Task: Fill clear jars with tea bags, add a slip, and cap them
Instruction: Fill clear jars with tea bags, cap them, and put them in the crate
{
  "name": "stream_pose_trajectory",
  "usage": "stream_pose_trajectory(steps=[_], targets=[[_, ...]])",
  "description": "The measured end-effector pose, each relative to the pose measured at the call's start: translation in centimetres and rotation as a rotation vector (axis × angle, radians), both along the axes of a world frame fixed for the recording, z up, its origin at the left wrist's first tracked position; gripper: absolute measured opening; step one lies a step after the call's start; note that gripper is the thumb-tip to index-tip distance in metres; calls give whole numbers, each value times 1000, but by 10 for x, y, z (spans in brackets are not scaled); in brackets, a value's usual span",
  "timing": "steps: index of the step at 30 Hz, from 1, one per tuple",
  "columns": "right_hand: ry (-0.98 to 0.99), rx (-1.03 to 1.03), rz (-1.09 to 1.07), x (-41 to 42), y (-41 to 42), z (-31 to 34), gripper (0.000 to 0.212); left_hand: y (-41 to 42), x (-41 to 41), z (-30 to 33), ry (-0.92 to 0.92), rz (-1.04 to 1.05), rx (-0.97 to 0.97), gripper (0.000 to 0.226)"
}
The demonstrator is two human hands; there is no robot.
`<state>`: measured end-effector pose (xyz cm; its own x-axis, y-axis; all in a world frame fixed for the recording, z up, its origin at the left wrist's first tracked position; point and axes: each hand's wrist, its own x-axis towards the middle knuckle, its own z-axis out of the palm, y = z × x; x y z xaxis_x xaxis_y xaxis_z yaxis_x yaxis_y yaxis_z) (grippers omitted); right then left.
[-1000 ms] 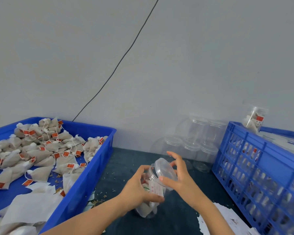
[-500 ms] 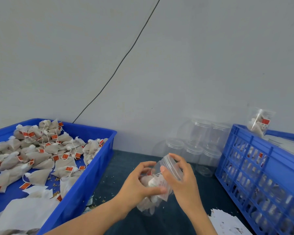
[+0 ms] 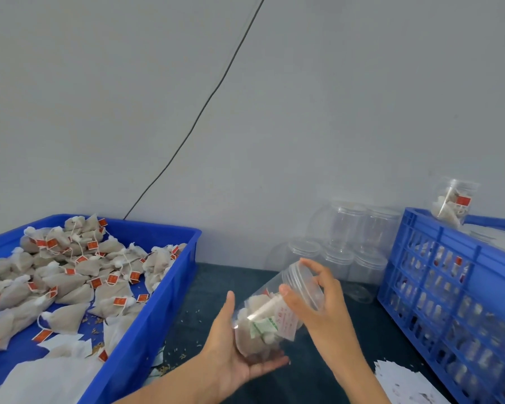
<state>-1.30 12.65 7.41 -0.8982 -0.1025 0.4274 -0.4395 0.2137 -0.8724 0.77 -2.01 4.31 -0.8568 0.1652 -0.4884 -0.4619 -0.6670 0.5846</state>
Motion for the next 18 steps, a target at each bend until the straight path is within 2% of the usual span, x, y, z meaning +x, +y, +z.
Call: stream_pose_trajectory(steps=[3,7,11,13,18], targets=[[8,13,53,5,-4,0,62,-3,-2,2,-11,25,-61,52],[9,-60,119,6,-7,-6,47,-4,-5,1,-27,53,-139,55],[18,19,197,2,-2,-9,42,-7,-4,1,-27,61,-181,58],[27,84,257,0,6,-7,41,-9,-4,1,-47,22,-192,60],[100,166,405,-2,23,-4,54,-19,-11,0,-142,-214,-221,61]])
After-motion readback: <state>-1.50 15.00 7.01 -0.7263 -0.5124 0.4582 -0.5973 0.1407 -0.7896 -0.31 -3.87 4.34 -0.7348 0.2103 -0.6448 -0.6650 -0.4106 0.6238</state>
